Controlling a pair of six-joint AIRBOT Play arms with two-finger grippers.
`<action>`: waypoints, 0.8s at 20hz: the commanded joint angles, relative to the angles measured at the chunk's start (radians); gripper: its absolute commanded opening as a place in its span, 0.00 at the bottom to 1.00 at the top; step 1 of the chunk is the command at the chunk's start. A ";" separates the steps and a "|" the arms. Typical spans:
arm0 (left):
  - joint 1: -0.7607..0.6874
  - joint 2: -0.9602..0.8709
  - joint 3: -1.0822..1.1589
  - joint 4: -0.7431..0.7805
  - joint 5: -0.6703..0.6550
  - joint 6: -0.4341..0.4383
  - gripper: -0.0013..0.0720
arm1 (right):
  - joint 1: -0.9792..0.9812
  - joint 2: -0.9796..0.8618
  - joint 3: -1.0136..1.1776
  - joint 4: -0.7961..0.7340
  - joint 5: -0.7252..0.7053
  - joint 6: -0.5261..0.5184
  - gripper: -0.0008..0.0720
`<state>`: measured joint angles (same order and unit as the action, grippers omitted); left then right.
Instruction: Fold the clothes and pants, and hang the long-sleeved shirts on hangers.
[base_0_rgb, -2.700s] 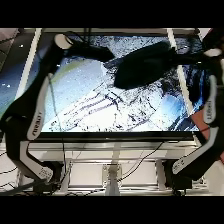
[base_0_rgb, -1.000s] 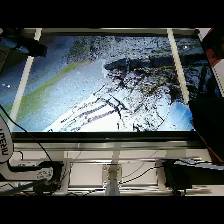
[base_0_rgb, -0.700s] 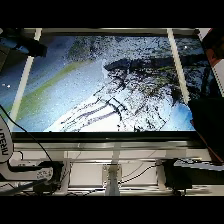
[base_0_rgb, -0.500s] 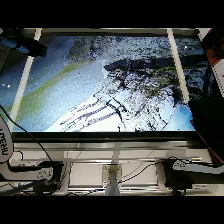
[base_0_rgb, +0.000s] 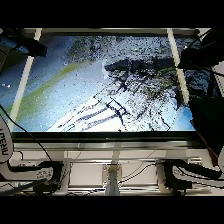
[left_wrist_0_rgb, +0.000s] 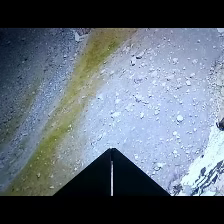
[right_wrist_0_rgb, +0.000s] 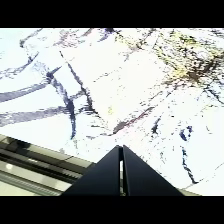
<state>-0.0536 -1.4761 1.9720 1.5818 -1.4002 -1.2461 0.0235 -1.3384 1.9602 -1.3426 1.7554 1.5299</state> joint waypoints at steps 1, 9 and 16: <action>0.001 0.000 0.000 0.000 0.000 0.000 0.06 | 0.037 0.005 -0.012 -0.142 -0.010 0.090 0.06; 0.001 0.000 0.000 0.000 0.000 0.000 0.06 | -0.024 0.006 -0.050 -0.307 -0.087 0.340 0.06; 0.001 0.000 0.000 0.000 0.000 0.000 0.06 | -0.024 0.006 -0.050 -0.294 -0.092 0.340 0.06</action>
<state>-0.0536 -1.4761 1.9720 1.5814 -1.4002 -1.2461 0.0006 -1.3334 1.9102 -1.6337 1.6703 1.8614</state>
